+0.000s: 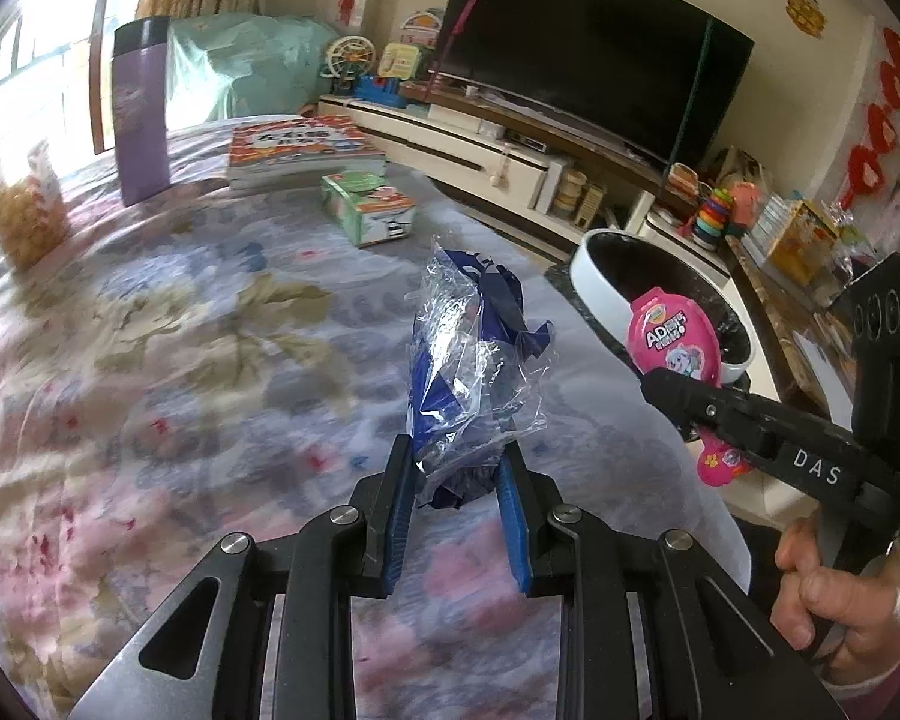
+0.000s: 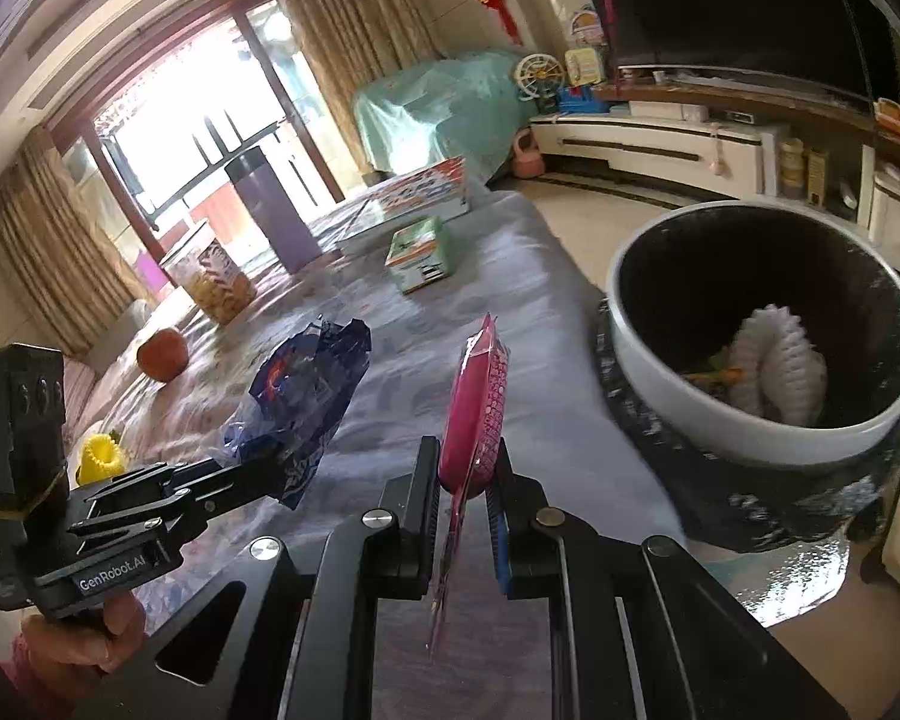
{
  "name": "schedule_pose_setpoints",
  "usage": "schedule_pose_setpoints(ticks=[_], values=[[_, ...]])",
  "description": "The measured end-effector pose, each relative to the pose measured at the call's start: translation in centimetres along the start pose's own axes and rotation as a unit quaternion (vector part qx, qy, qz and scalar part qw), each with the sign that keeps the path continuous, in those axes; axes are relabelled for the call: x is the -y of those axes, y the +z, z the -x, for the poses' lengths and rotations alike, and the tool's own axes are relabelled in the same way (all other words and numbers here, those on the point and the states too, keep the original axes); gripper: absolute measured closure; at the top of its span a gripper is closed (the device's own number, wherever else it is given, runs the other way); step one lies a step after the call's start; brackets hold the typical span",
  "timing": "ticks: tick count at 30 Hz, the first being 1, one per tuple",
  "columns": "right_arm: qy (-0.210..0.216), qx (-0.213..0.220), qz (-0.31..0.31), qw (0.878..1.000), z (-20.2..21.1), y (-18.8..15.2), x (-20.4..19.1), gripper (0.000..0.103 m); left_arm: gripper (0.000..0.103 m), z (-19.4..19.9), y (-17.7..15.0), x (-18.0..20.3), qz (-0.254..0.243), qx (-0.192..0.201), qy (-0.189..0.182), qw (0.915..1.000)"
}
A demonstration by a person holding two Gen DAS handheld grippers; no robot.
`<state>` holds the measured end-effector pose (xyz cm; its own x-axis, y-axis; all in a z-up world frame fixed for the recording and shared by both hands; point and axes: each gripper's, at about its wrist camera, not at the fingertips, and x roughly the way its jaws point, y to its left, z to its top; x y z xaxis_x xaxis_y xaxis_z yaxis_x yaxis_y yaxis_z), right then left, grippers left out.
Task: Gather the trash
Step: 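Carry the blue plastic bag and pink candy package over the trash bin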
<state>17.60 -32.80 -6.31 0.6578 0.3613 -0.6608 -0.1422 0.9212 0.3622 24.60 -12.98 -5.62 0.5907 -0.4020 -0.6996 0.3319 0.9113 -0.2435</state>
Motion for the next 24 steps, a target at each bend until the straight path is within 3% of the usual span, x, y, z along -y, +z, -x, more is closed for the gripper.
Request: schedule_pose_setpoints(ticks=[24], values=[[-0.035, 0.030, -0.028, 0.999, 3.3, 1.3, 5.1, 0.088, 0.078, -3.0, 2.2, 4.7, -0.048, -0.006, -0.023, 0.9986]])
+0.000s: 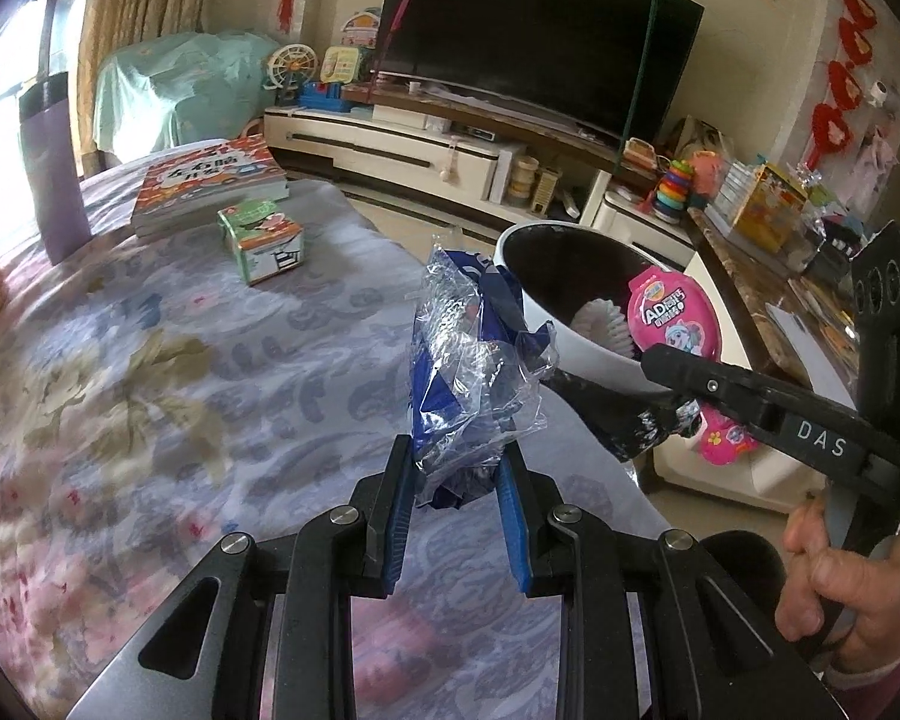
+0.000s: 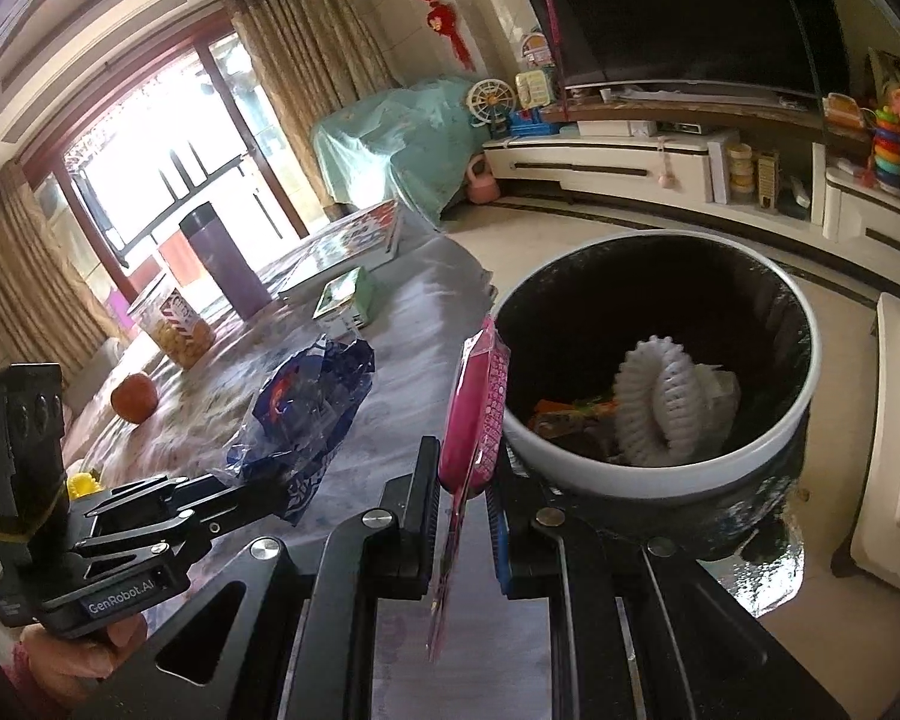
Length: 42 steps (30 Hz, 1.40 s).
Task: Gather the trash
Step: 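Carry the blue plastic bag and pink candy package over the trash bin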
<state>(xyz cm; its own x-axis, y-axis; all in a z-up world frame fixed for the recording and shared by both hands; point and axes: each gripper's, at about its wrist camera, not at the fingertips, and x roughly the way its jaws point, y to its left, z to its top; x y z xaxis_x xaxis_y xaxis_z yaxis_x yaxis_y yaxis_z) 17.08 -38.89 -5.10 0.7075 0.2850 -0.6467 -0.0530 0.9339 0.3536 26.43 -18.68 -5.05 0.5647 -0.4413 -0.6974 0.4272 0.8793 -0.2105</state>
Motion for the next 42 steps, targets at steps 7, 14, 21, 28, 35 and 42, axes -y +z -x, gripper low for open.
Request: schedule_pose_setpoints(ticks=[7, 14, 21, 28, 35, 42], values=[[-0.006, 0.005, -0.008, 1.000, 0.5, 0.4, 1.3, 0.088, 0.078, -0.4, 0.8, 0.9, -0.013, 0.002, -0.005, 0.9999], [-0.016, 0.010, -0.011, 1.000, 0.8, 1.1, 2.4, 0.088, 0.078, -0.9, 1.8, 2.2, -0.030, 0.004, -0.011, 0.9995], [-0.027, 0.011, -0.019, 0.999, 0.8, 1.6, 3.8, 0.088, 0.078, -1.9, 2.6, 3.3, -0.043, 0.002, -0.014, 0.9990], [-0.034, 0.011, -0.028, 0.999, 0.8, 1.9, 5.2, 0.088, 0.078, -3.1, 3.6, 4.3, -0.056, -0.004, -0.015, 0.9983], [-0.037, 0.012, -0.036, 0.999, 0.6, 2.4, 6.1, 0.088, 0.078, -4.2, 4.5, 5.2, -0.066, -0.008, -0.014, 0.9977], [-0.039, 0.012, -0.034, 0.999, 0.4, 2.9, 6.6, 0.088, 0.078, -4.8, 5.1, 5.9, -0.074, -0.008, -0.016, 0.9971]])
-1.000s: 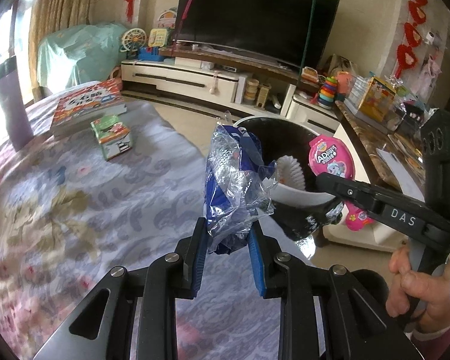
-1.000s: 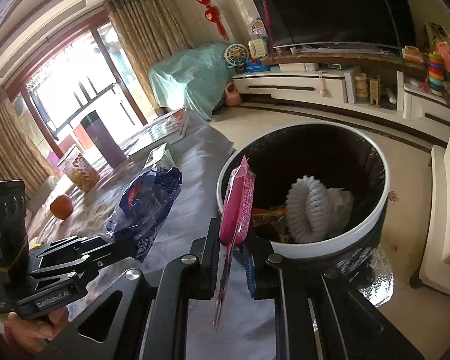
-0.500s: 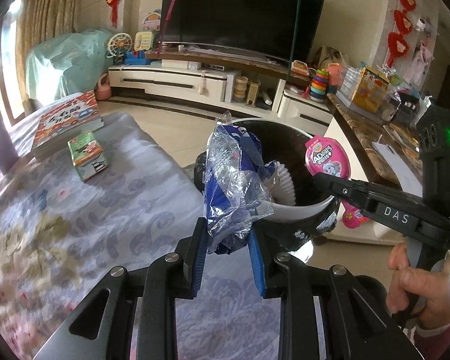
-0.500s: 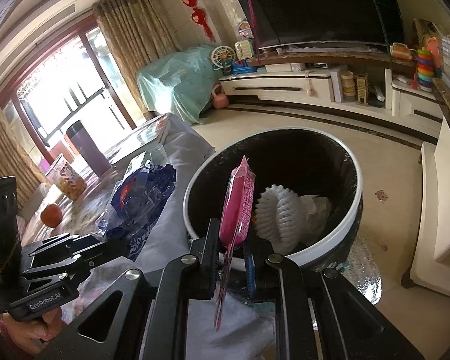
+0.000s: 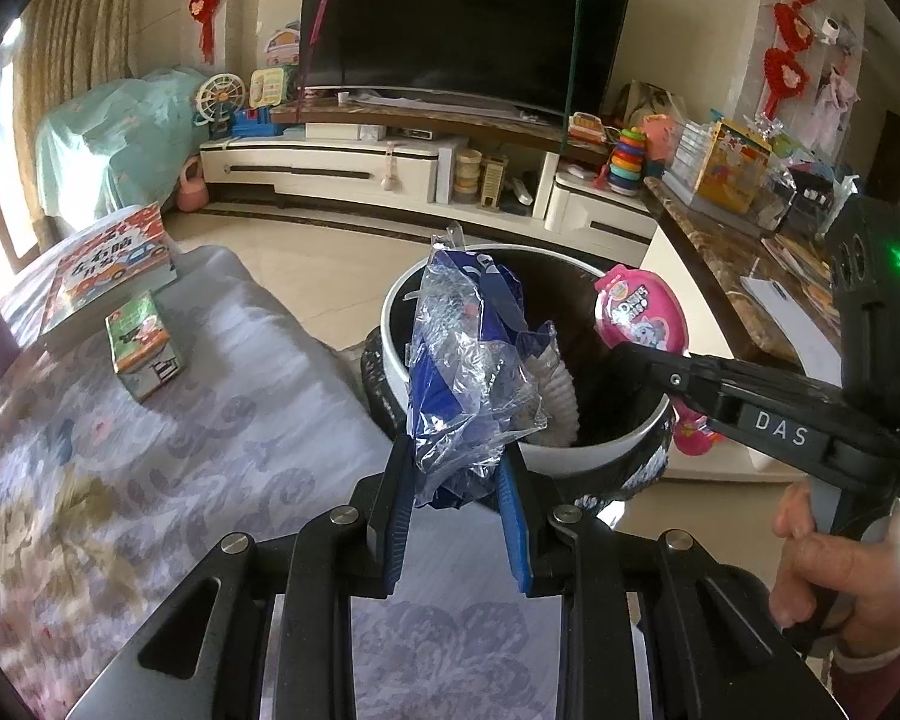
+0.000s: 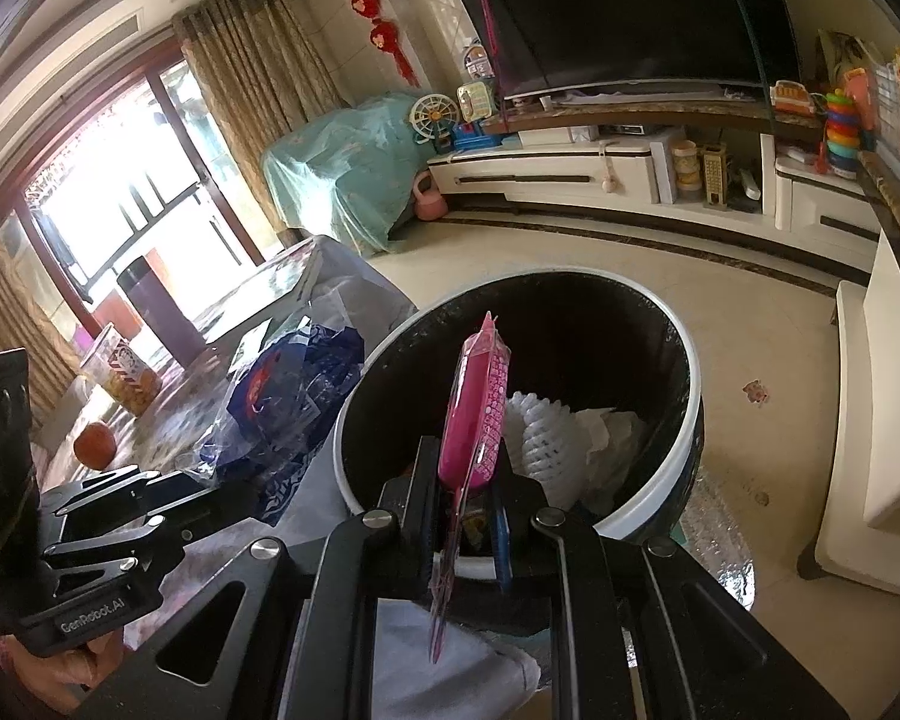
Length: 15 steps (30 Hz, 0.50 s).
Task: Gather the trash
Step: 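Carry the blue plastic bag and pink candy package over the trash bin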
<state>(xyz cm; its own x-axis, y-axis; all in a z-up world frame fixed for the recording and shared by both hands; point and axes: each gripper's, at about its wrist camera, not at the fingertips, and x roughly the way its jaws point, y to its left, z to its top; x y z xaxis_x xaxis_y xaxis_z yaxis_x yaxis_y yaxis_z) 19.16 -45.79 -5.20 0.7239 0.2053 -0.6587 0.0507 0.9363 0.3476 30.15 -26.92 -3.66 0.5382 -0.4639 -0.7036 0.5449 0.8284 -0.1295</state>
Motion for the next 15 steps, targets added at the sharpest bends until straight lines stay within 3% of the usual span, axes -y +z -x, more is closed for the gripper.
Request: schedule_pose_setpoints(ticks=[15], values=[[-0.011, 0.002, 0.001, 1.000, -0.5, 1.7, 0.9, 0.088, 0.078, -1.5, 1.9, 1.1, -0.015, -0.003, 0.003, 0.9999]])
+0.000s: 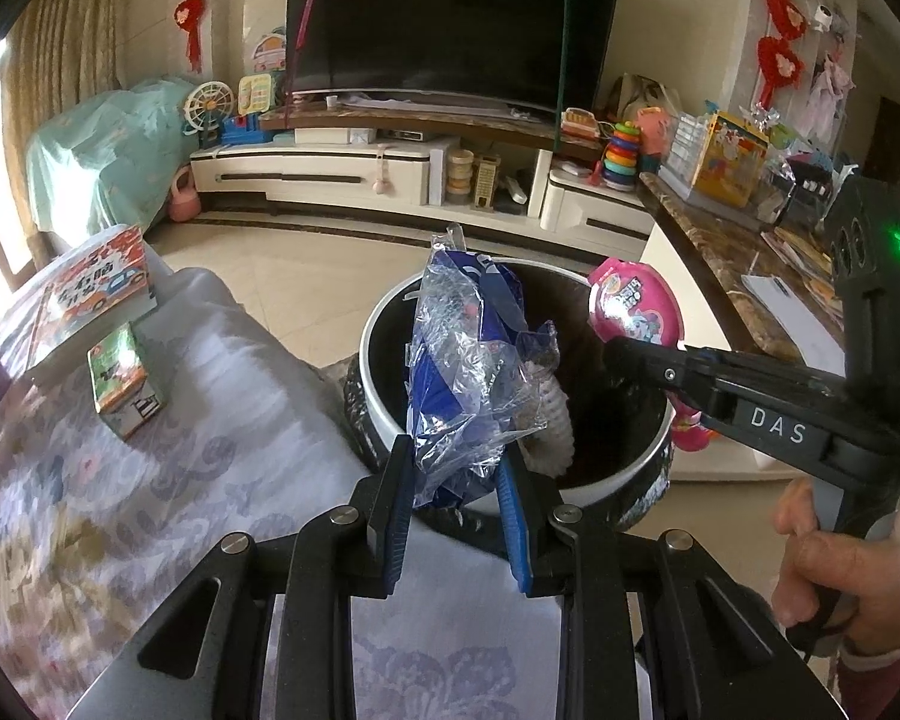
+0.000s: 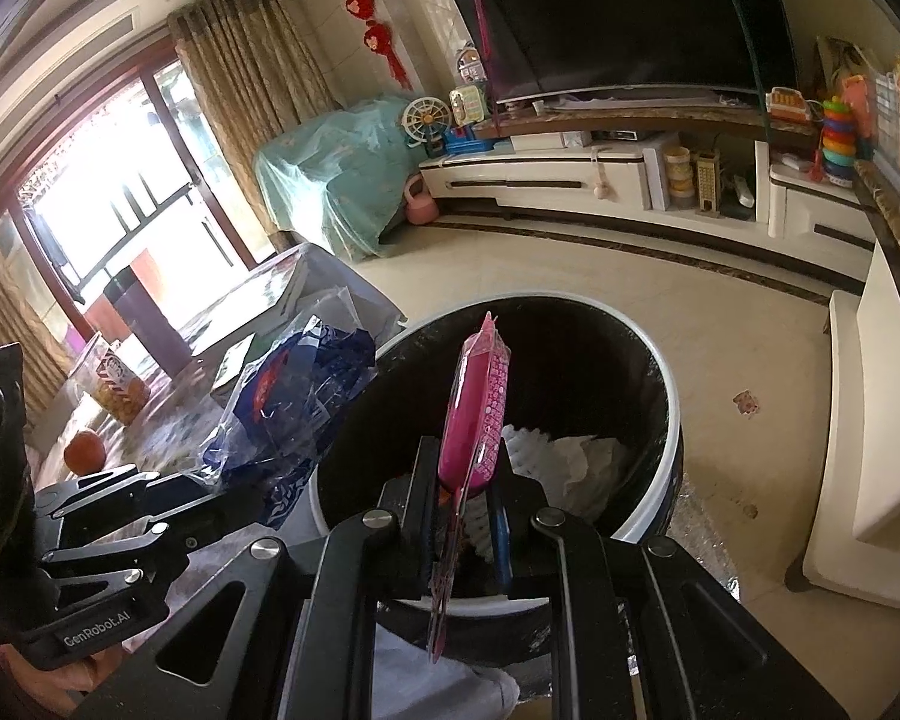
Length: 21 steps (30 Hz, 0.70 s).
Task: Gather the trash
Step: 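Carry the blue plastic bag and pink candy package over the trash bin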
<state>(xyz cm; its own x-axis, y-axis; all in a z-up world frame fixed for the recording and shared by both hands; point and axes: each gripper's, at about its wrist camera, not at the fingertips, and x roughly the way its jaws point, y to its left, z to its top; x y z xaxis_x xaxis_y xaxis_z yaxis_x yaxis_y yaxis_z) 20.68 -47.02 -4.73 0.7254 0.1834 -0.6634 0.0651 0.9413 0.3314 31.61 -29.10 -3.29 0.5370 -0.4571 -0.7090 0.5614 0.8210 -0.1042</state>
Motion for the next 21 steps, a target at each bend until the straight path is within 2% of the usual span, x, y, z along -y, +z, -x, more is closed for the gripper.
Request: schedule_pose_setpoints(ticks=[21], values=[[-0.007, -0.004, -0.011, 1.000, -1.0, 1.1, 1.1, 0.088, 0.078, -2.3, 1.5, 1.2, -0.015, -0.012, 0.014, 0.9997]])
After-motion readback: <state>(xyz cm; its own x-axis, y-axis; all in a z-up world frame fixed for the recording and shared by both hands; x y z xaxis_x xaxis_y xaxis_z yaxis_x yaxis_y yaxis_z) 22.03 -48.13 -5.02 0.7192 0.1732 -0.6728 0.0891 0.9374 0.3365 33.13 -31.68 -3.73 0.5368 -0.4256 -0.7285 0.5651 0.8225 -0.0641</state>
